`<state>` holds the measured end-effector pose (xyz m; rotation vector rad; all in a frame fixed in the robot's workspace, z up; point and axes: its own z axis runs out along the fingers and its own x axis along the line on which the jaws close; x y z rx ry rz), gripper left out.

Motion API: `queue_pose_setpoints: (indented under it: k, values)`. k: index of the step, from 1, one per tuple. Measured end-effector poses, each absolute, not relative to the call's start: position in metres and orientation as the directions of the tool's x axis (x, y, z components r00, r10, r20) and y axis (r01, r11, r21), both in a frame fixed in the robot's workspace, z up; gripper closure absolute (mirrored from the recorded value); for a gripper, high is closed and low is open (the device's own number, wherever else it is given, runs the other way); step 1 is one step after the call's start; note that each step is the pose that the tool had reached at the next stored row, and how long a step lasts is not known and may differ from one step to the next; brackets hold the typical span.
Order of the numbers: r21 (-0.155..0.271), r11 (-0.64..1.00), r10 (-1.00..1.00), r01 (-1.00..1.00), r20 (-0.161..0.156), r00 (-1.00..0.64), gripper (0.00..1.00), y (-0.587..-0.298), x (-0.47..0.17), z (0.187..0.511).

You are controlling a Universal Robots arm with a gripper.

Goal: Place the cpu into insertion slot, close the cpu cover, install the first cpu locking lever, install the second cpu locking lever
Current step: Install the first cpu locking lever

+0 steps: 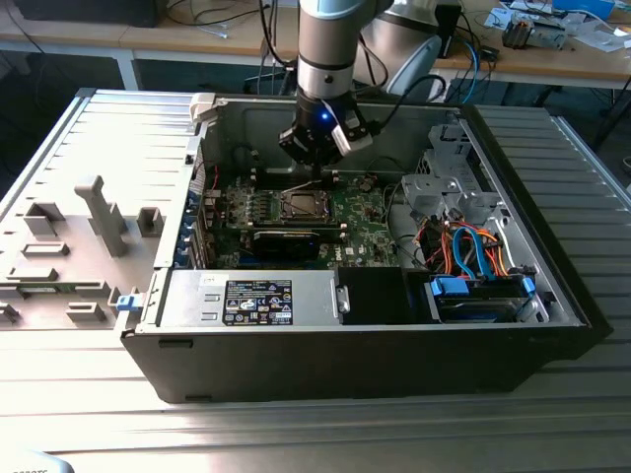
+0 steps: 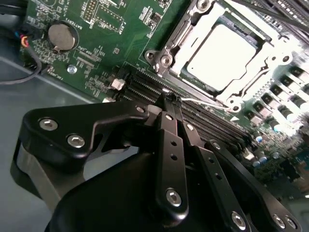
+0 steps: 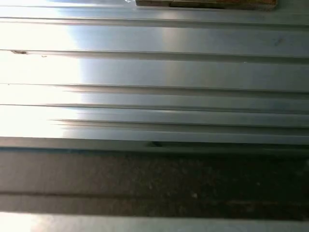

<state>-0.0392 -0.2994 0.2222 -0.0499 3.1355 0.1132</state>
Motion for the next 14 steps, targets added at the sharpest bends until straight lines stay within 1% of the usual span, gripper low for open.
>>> queue_pose_setpoints:
  k: [5, 14]
  values:
    - [0.072, 0.997, -0.032, -0.032, -0.009, -0.999, 0.89, -0.299, -0.044, 0.229]
    - [0.072, 0.997, -0.031, -0.032, -0.013, -0.999, 0.89, -0.293, -0.065, 0.228]
